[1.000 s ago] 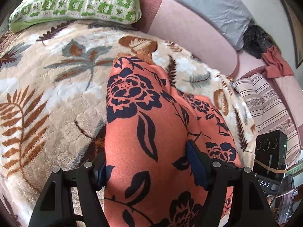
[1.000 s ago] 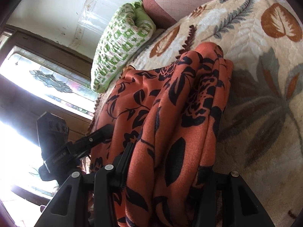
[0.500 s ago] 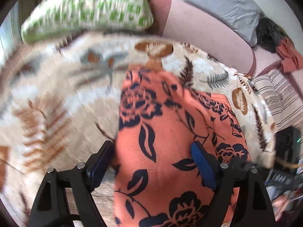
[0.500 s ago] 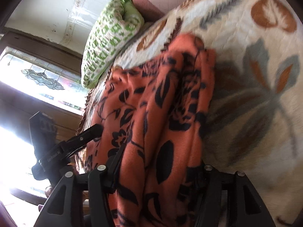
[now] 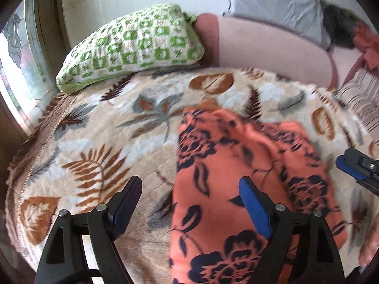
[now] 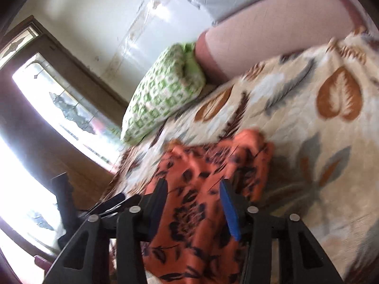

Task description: Fold small clothes

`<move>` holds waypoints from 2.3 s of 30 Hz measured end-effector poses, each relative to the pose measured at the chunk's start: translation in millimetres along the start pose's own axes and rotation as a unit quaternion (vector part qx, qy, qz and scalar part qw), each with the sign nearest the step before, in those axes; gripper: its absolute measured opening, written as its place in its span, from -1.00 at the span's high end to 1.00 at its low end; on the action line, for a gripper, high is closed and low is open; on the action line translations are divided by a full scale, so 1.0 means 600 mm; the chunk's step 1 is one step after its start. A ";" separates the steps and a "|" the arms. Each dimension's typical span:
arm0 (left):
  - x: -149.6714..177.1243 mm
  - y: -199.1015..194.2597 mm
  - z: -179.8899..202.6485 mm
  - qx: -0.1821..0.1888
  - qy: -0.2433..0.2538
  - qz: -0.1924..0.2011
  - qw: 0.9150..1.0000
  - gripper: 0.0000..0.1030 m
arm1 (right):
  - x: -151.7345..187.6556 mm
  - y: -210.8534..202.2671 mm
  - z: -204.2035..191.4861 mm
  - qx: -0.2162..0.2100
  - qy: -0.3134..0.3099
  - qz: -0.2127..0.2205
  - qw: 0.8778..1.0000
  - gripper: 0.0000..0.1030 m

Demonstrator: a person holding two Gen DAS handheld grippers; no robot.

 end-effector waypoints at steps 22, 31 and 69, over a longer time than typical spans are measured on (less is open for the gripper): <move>0.023 0.043 0.011 -0.043 0.023 -0.019 0.999 -0.73 | 0.061 0.065 0.017 0.098 -0.058 -0.081 0.990 0.23; 0.018 0.010 0.007 -0.053 -0.001 -0.011 0.999 -0.72 | 0.063 0.009 -0.035 0.124 -0.102 -0.013 0.987 -0.08; 0.020 -0.491 -0.136 -0.145 -0.110 0.206 0.961 -0.78 | 0.136 -0.252 -0.346 0.209 -0.193 0.149 0.947 -0.57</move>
Point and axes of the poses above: each gripper's, at about its wrist camera, not at the fingertips, and y roughly the way its jaws point, z to its right, x to its underside, the point moved 1 cm from there along y, roughly the way its jaws point, and after that the axes turned 6 degrees about -x, right-handed, at the moved point
